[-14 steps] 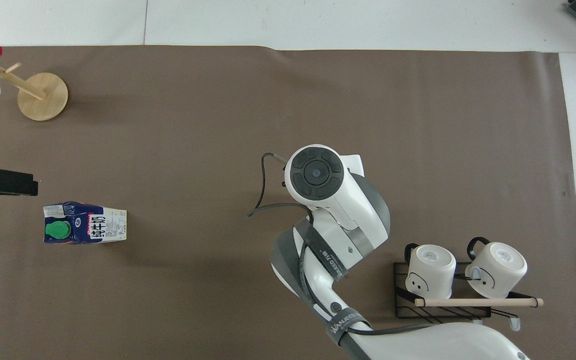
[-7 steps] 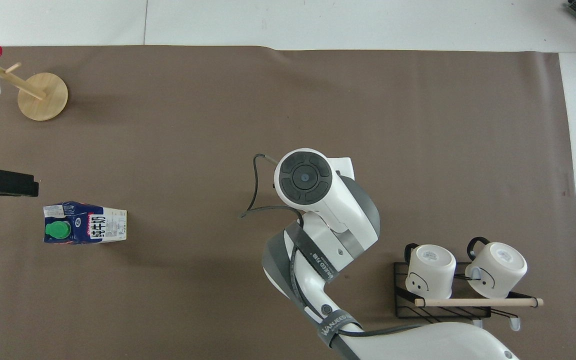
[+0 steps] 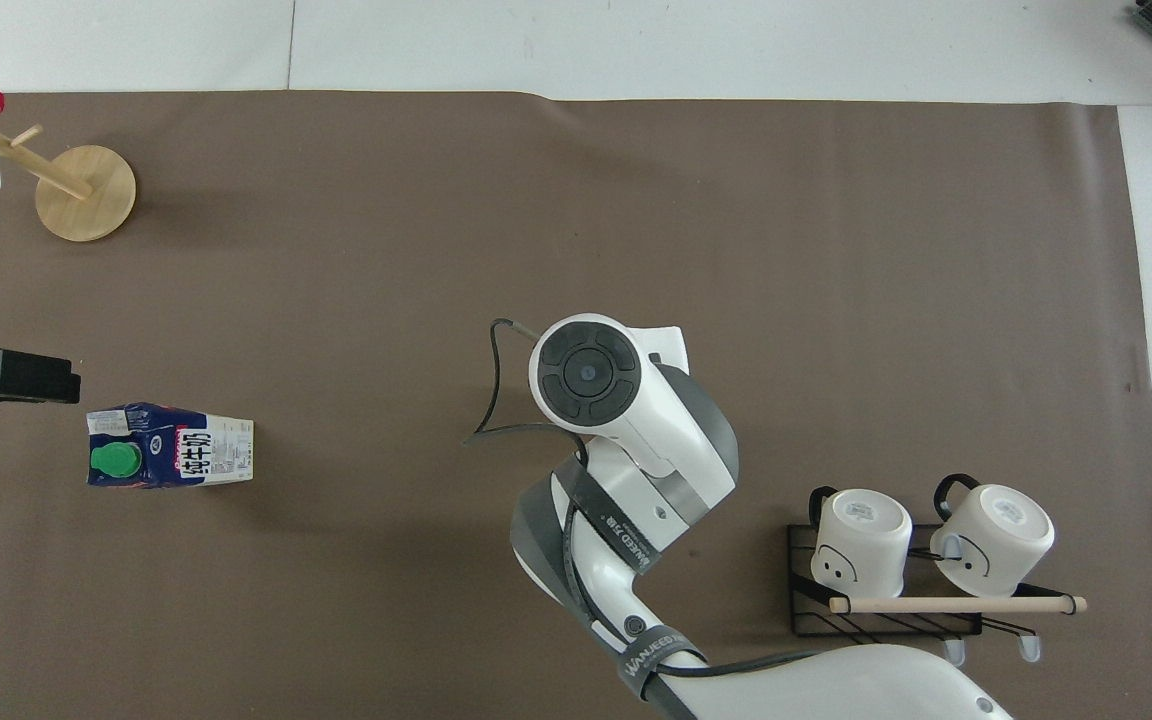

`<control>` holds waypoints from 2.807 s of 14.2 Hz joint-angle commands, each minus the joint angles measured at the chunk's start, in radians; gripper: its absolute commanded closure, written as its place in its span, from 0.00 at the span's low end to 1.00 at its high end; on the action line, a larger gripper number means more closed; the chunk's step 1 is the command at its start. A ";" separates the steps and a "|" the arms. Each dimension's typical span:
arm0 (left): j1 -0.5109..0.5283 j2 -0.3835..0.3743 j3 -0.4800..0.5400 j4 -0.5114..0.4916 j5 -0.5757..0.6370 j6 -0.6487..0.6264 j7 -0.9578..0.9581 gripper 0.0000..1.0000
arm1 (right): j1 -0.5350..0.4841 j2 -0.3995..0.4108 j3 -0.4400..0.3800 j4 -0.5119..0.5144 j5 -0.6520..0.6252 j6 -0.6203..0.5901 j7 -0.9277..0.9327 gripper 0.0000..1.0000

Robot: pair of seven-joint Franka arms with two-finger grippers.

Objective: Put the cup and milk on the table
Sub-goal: 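Set the mug down with the right gripper while the left gripper grasps the carton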

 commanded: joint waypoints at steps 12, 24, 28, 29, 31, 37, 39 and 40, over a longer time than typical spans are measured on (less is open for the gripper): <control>-0.002 -0.040 0.000 -0.052 -0.012 -0.001 0.005 0.00 | 0.015 -0.004 0.000 -0.071 -0.017 0.094 0.045 0.83; 0.010 -0.151 0.000 -0.407 -0.011 0.301 0.075 0.00 | -0.016 -0.117 -0.006 -0.048 -0.012 0.044 -0.166 0.00; 0.010 -0.192 0.000 -0.512 -0.011 0.390 0.083 0.00 | -0.047 -0.214 -0.006 -0.048 0.036 -0.063 -0.332 0.00; 0.013 -0.195 0.001 -0.523 -0.011 0.404 0.098 0.00 | -0.060 -0.234 -0.006 -0.048 0.040 -0.096 -0.398 0.00; 0.017 -0.197 0.001 -0.544 -0.011 0.424 0.103 0.00 | -0.086 -0.263 -0.008 -0.048 0.049 -0.146 -0.485 0.00; 0.017 -0.215 0.001 -0.630 -0.011 0.525 0.115 0.00 | -0.152 -0.315 -0.008 -0.051 0.051 -0.324 -0.785 0.00; 0.021 -0.214 0.001 -0.662 -0.011 0.563 0.123 0.00 | -0.185 -0.337 -0.008 -0.059 0.051 -0.366 -0.846 0.00; 0.038 -0.214 0.001 -0.684 -0.011 0.592 0.140 0.00 | -0.208 -0.346 -0.008 -0.060 0.051 -0.387 -0.884 0.00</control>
